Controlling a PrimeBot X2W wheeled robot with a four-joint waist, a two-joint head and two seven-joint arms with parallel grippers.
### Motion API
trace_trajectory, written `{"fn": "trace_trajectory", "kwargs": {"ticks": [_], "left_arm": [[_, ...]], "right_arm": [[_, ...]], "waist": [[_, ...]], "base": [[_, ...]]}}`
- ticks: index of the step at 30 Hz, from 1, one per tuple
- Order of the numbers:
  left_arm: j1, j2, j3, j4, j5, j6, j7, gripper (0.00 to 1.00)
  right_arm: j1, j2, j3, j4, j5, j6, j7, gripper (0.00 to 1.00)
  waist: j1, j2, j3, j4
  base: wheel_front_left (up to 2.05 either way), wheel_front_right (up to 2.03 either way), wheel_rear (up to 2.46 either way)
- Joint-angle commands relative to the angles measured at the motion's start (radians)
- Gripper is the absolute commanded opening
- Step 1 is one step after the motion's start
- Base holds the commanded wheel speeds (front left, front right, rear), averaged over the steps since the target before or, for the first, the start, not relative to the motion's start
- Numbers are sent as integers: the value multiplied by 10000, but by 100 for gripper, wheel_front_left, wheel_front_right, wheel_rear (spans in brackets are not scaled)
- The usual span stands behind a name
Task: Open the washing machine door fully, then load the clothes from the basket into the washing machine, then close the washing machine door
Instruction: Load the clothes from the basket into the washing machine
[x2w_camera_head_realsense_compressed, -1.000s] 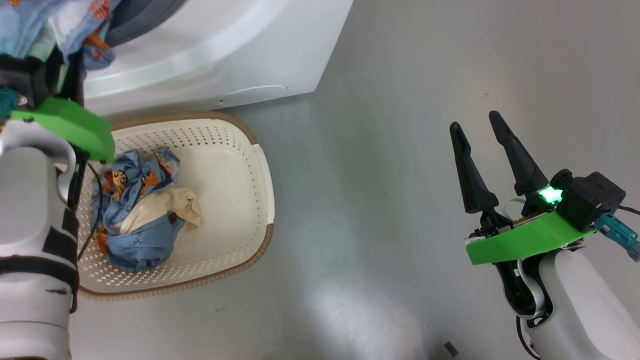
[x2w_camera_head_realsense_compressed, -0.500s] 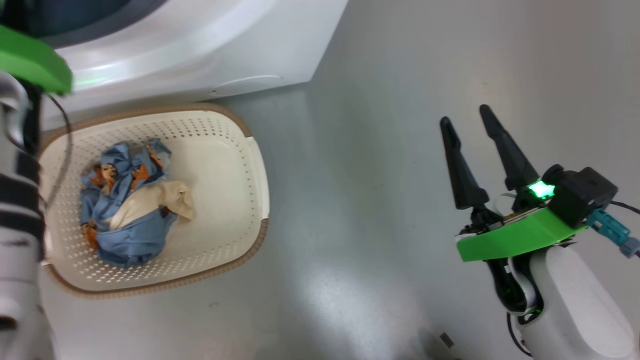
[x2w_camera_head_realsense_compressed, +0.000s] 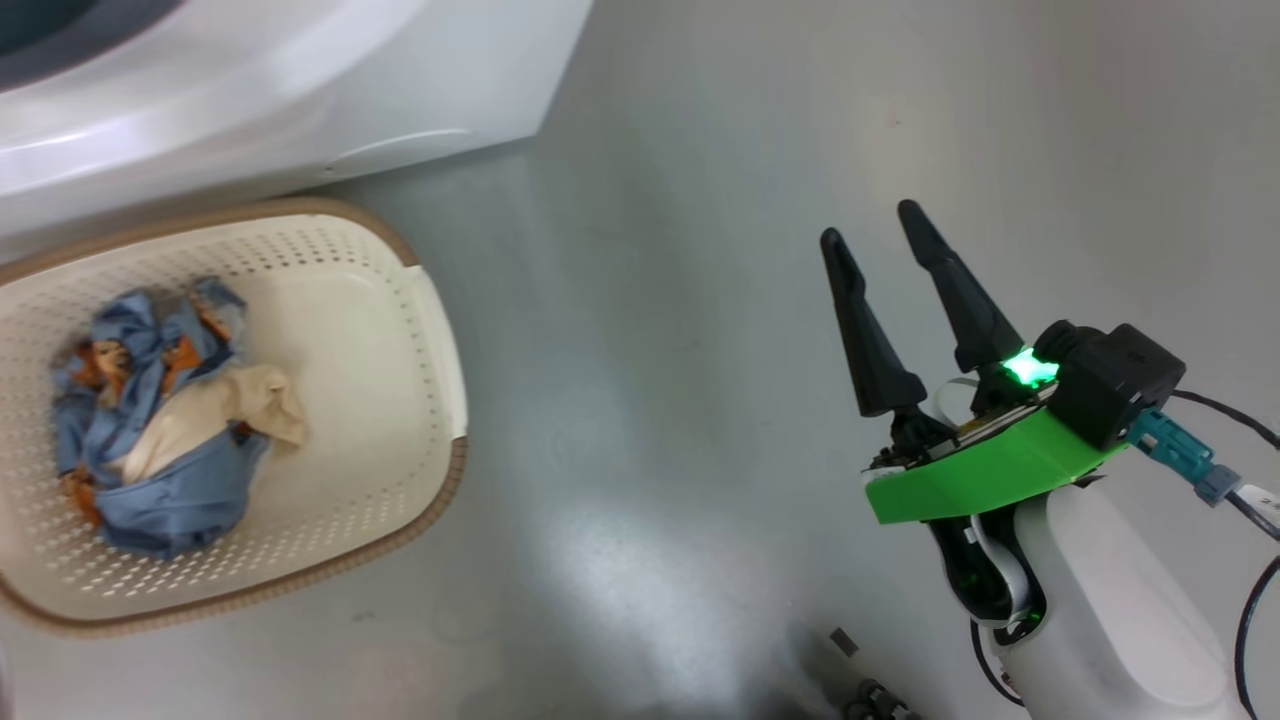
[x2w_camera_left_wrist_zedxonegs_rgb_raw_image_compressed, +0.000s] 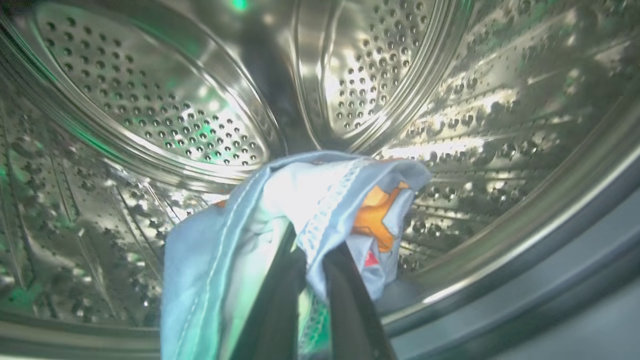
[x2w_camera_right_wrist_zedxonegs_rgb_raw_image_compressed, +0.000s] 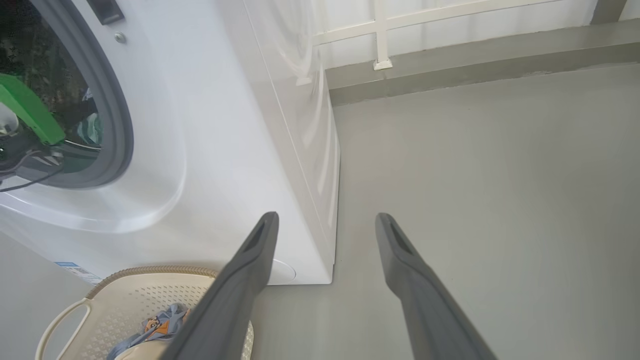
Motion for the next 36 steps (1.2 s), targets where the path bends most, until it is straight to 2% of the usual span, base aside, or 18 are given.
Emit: {"fn": "trace_trajectory", "kwargs": {"ticks": [1, 7, 8, 9, 10, 12, 13, 14, 22, 25, 36], "left_arm": [[-155, 505, 57, -159, 29, 4, -51, 0], [-738, 707, -137, 975, 110, -14, -51, 0], [-825, 726, -169, 1139, 122, 1, -29, 6], [-910, 741, -203, 1292, 129, -12, 52, 20], [-987, 754, -247, 1413, 144, -23, 134, 29], [-1097, 758, -293, 1573, 138, -19, 194, 60], [-1127, 740, -292, 1642, 104, -28, 235, 94], [-1141, 719, -304, 1693, 87, -29, 243, 100], [-818, 339, -259, 1878, -257, -174, 73, 100], [-279, -24, -37, 1763, -633, -264, -30, 100], [2589, -1055, 1408, -1208, -1708, -374, -49, 100]], "right_arm": [[131, 12, 201, -206, 88, 73, -78, 100], [178, 92, 291, -225, 104, 73, -78, 100], [189, 99, 304, -220, 108, 73, -78, 100], [198, 107, 321, -212, 118, 73, -78, 100], [203, 115, 332, -204, 130, 73, -78, 100], [198, 131, 335, -188, 144, 73, -78, 100], [190, 138, 336, -176, 150, 73, -78, 100], [177, 143, 339, -170, 153, 73, -78, 100], [187, 21, 261, -121, 116, 73, -78, 100], [314, -170, 267, -52, 88, 73, -78, 100], [752, -731, -6, 126, 104, 73, -78, 100]], "waist": [[-1, 0, 128, -182], [-1, 0, 239, -341], [-1, 0, 236, -354], [-1, 0, 235, -364], [-1, 0, 232, -368], [-1, 0, 213, -359], [-1, 0, 194, -349], [-1, 0, 169, -336], [-1, 0, -282, -7], [-1, 0, -787, 311], [-1, 0, -2271, 1086]], "base": [[0, 0, 0], [0, 0, 0], [0, 0, 0], [0, 0, 0], [0, 0, 0], [0, 0, 0], [0, 0, 0], [0, 0, 0], [0, 0, 0], [0, 0, 0], [0, 0, 0]]}}
